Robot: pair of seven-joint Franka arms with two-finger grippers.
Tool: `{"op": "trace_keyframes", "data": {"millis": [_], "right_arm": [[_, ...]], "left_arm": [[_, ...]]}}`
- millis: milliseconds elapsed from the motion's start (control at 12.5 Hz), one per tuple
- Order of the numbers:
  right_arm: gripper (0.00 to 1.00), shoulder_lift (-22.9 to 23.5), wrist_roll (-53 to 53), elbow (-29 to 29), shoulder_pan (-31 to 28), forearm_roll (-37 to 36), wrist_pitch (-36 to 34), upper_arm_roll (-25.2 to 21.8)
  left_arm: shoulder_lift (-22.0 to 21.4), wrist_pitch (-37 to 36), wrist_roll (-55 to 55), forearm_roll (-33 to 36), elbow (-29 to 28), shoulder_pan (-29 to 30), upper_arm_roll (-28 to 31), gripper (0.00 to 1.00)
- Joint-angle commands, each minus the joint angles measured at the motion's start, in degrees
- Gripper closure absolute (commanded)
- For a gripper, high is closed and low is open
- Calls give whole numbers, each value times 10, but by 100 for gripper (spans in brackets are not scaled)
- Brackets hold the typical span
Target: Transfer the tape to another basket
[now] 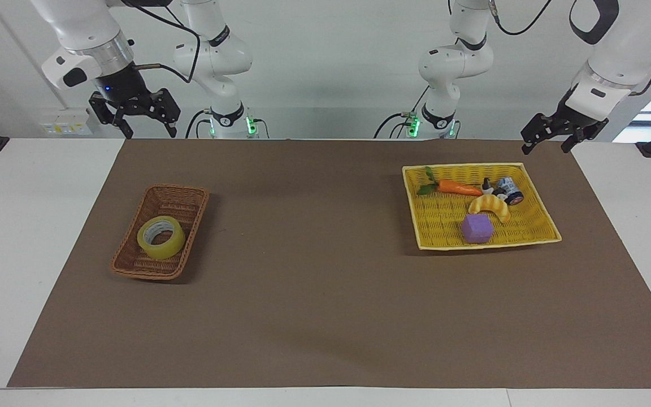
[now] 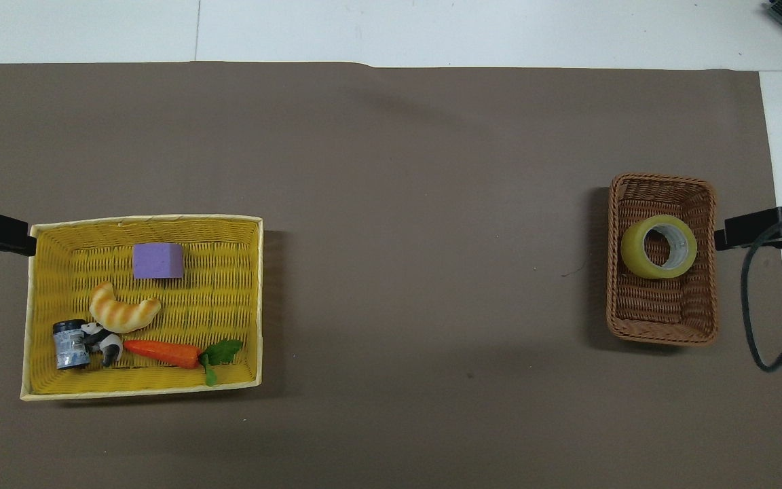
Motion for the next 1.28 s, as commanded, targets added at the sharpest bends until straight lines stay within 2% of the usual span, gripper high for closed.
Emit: {"op": "trace_keyframes", "data": {"millis": [0,1197], "right_arm": [[0,-11,-15,-17,-6,-16,12,4],[0,-11,-26,-18,-5,-19,20,4]], "left_arm": [[-14,12,6,11,-18,7,-3,0],[-14,12,6,11,-18,6,-3,0]]}}
